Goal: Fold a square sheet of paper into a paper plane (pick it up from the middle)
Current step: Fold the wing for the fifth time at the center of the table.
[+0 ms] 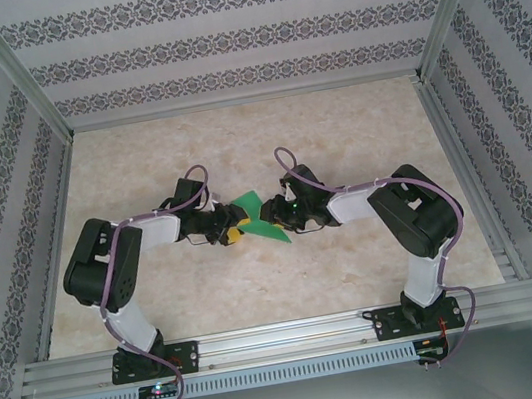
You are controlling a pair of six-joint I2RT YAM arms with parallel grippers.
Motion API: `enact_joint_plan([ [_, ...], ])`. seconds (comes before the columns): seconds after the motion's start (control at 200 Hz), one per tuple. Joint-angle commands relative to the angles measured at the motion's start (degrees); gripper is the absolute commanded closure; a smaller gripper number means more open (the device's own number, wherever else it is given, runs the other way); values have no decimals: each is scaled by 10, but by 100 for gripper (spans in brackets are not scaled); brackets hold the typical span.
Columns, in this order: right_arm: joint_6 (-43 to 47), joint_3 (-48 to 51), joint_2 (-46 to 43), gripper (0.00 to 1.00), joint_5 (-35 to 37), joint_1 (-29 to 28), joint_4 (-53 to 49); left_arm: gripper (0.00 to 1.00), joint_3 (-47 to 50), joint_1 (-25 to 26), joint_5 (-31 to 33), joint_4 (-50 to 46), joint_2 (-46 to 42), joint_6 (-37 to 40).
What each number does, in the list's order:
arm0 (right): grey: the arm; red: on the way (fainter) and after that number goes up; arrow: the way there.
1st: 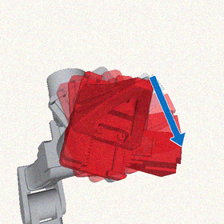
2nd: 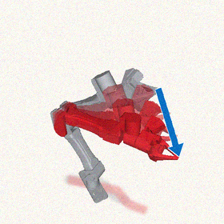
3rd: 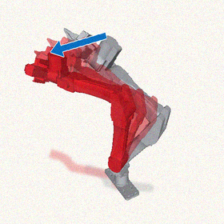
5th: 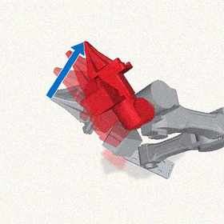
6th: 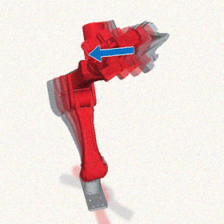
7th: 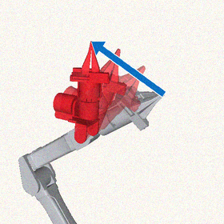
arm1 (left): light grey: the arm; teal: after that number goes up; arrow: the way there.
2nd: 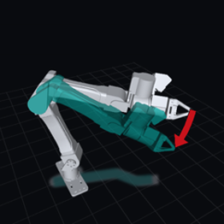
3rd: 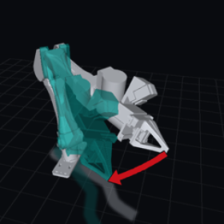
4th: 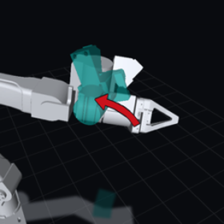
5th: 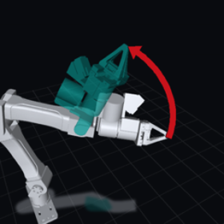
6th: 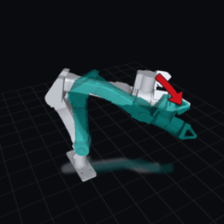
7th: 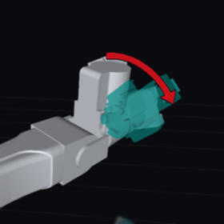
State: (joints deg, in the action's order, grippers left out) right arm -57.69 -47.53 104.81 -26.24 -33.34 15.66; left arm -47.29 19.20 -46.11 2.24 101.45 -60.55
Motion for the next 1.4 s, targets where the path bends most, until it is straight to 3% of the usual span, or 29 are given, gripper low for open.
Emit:
enact_joint_plan([
  [0.0, -8, 15, 13, 61, -4, 6, 3, 54, -9, 9, -24, 47, 13, -25],
  [0.39, 6, 23, 11, 60, -25, 7, 39, 64, 3, 10, -28, 95, 27, -48],
  [0.52, 30, 18, 4, 59, -28, 7, 36, 72, 2, 10, -29, 98, 30, -47],
  [0.599, 50, 12, -5, 56, -25, 7, 31, 77, 4, 10, -30, 95, 30, -45],
  [0.729, 92, 7, -31, 44, -13, 7, 21, 86, 4, 10, -30, 91, 30, -42],
  [0.829, 157, 8, -68, 35, 17, 6, -8, 89, 3, 10, -30, 88, 27, -43],
  [0.974, 295, 25, -134, 30, 88, -13, -46, 91, 1, 10, -28, 81, 23, -42],
  [1.174, 469, 60, -182, 33, 176, -63, -34, 91, -6, 11, -28, 65, 23, -35],
  [1.394, 624, 67, -145, 36, 229, -124, 5, 92, -11, 10, -25, 54, 20, -32],
])
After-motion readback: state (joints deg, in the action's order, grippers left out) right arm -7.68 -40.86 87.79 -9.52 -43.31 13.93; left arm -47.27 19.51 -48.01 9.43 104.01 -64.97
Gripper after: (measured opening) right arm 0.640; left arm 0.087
